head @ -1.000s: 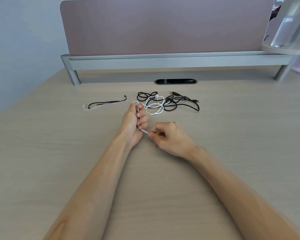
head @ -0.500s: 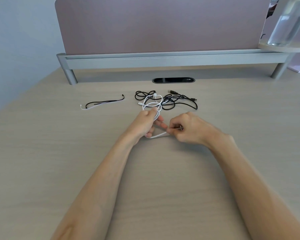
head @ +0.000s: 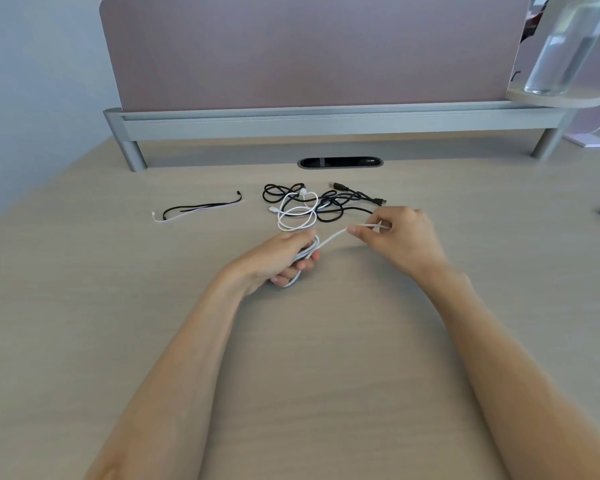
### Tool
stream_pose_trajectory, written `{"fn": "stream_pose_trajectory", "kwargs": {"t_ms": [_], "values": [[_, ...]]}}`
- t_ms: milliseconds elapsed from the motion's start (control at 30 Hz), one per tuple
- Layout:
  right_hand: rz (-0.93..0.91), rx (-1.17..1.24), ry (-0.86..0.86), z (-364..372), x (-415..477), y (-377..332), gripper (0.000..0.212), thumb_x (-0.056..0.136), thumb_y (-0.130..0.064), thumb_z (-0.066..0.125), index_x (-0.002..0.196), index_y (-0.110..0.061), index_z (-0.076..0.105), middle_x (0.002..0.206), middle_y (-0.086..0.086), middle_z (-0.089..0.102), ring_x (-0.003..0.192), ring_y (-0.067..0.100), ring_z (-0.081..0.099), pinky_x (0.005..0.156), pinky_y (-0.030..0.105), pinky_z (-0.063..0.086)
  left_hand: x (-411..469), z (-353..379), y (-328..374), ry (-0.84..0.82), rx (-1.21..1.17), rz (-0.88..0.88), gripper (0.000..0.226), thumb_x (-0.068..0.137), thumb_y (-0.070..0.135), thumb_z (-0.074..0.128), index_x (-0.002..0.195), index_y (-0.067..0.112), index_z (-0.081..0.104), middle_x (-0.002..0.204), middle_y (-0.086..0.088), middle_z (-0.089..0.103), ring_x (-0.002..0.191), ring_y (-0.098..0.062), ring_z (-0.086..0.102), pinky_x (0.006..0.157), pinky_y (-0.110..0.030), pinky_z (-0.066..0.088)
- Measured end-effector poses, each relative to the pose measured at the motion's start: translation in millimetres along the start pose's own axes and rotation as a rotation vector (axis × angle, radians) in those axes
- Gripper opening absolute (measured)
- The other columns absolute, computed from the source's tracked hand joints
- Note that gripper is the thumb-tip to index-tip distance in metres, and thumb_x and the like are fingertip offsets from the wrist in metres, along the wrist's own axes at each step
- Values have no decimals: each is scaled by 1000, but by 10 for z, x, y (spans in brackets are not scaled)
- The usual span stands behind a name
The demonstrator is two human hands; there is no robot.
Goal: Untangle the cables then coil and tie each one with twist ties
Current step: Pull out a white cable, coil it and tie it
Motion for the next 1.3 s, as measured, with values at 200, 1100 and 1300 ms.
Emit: {"fn": "stream_pose_trajectory", "kwargs": {"t_ms": [200, 1100, 1300], "values": [[-119, 114, 266, -128, -154, -331, 16, 82, -31, 69, 71, -20, 65, 46, -8, 40, 50, 17, 41, 55, 28, 38, 136, -156, -12, 228, -304, 72, 41, 103, 43, 26, 82, 16, 47, 58, 5, 36, 37, -8, 18, 38, -17, 17], [-568, -104, 137, 428, -461, -977, 18, 88, -21, 50, 81, -21, 66, 100, -11, 65, 93, 21, 69, 49, 34, 49, 125, -181, 39, 225, -493, 178, 49, 102, 49, 27, 86, 17, 61, 56, 2, 41, 38, -9, 22, 40, -18, 19], [-532, -44, 103, 425, -463, -970, 16, 86, -18, 52, 87, -22, 68, 88, -12, 69, 75, 17, 64, 52, 34, 50, 151, -254, -27, 270, -600, 154, 37, 100, 38, 32, 103, 10, 56, 57, -2, 37, 38, -10, 22, 43, -20, 18]]}}
Point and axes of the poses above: each hand's wrist, its own x-axis towards the middle knuckle, its own z-axis out of the palm, y = z × x, the point moved 10 cm from there along x, towards the middle knuckle
